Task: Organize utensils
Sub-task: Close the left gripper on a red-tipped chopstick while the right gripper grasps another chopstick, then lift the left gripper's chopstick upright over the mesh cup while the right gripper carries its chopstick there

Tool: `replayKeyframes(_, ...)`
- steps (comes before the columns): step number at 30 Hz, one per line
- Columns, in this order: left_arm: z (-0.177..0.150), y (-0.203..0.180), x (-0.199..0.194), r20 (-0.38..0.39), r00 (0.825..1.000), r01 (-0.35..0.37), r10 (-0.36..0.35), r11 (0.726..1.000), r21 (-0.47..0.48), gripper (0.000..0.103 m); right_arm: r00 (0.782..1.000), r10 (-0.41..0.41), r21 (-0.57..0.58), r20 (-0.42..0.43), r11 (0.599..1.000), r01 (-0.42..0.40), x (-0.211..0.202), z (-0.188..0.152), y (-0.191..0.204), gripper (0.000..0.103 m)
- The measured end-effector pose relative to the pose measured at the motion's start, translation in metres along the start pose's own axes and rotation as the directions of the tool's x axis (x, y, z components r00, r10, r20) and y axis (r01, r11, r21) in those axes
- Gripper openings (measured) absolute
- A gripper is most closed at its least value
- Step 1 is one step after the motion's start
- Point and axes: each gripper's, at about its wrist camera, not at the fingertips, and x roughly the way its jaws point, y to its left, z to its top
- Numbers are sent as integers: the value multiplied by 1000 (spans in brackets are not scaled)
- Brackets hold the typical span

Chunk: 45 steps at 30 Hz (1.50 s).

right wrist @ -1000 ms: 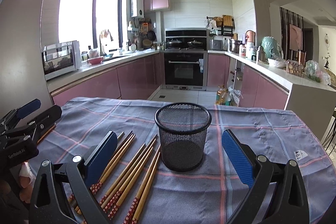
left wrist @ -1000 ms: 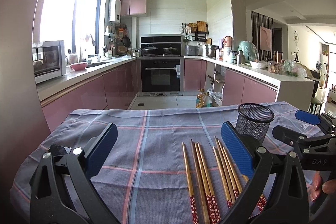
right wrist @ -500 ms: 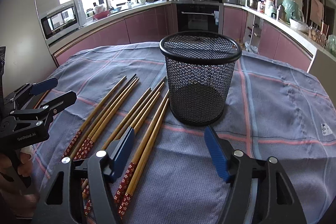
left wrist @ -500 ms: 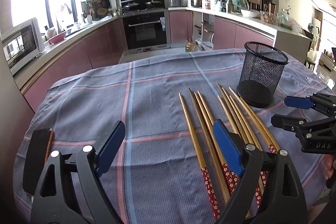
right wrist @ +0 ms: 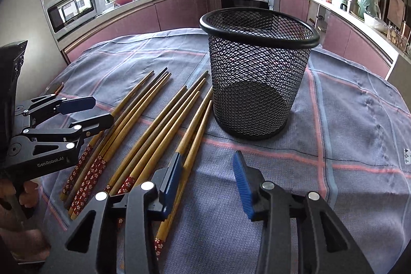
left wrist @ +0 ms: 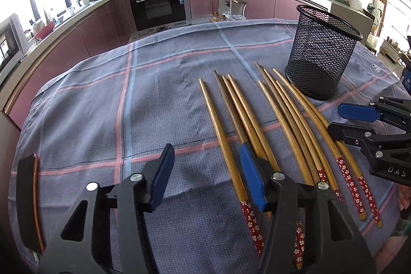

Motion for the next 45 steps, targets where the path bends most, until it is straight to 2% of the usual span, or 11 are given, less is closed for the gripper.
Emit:
replayKeyframes(1, 1, 1, 2, -11, 1000, 9, -9, 1000, -2, 43, 1000, -8, -5, -4, 1000, 8, 1, 1, 2, 31)
replayKeyframes(6, 6, 1, 7, -27, 999, 35, -35, 999, -11, 41, 1000, -7, -27, -13, 1000, 6, 7, 7, 7, 30)
replayKeyframes(8, 9, 0, 10, -30, 998, 49, -49, 999, -18, 33, 1000, 6, -30, -15, 1000, -7, 8, 9, 7, 25)
replayKeyframes(10, 12, -2, 11, -30, 998, 60, -61, 998, -24, 26, 999, 29, -18, -19, 999, -29, 9, 10, 5, 12)
replayKeyframes(11, 12, -3, 12, -30, 997, 65, -66, 998, -27, 20, 999, 41, -12, -21, 999, -41, 10, 11, 5, 9)
replayKeyframes(14, 14, -5, 12, -29, 996, 86, -88, 995, -47, 11, 998, 59, 1, -19, 998, -59, 9, 11, 2, 6)
replayKeyframes(22, 13, 1, -4, 5, 993, 120, -120, 987, -102, 8, 993, 111, 19, 41, 994, -112, -13, 9, -7, 6)
replayKeyframes(27, 18, 6, -33, 54, 979, 199, -194, 974, -108, 8, 980, 157, 17, 120, 987, -160, -41, 14, -11, 5)
replayKeyframes(31, 27, 8, -64, 112, 960, 268, -258, 959, -90, 8, 964, 190, 35, 188, 979, -199, -63, 19, -21, 5)
replayKeyframes(36, 40, 8, -104, 188, 927, 340, -325, 939, -56, 7, 937, 228, 48, 266, 967, -249, -85, 26, -31, 5)
replayKeyframes(45, 74, 3, -159, 324, 854, 432, -406, 902, -8, 7, 880, 248, 19, 405, 960, -279, -128, 57, -46, 5)
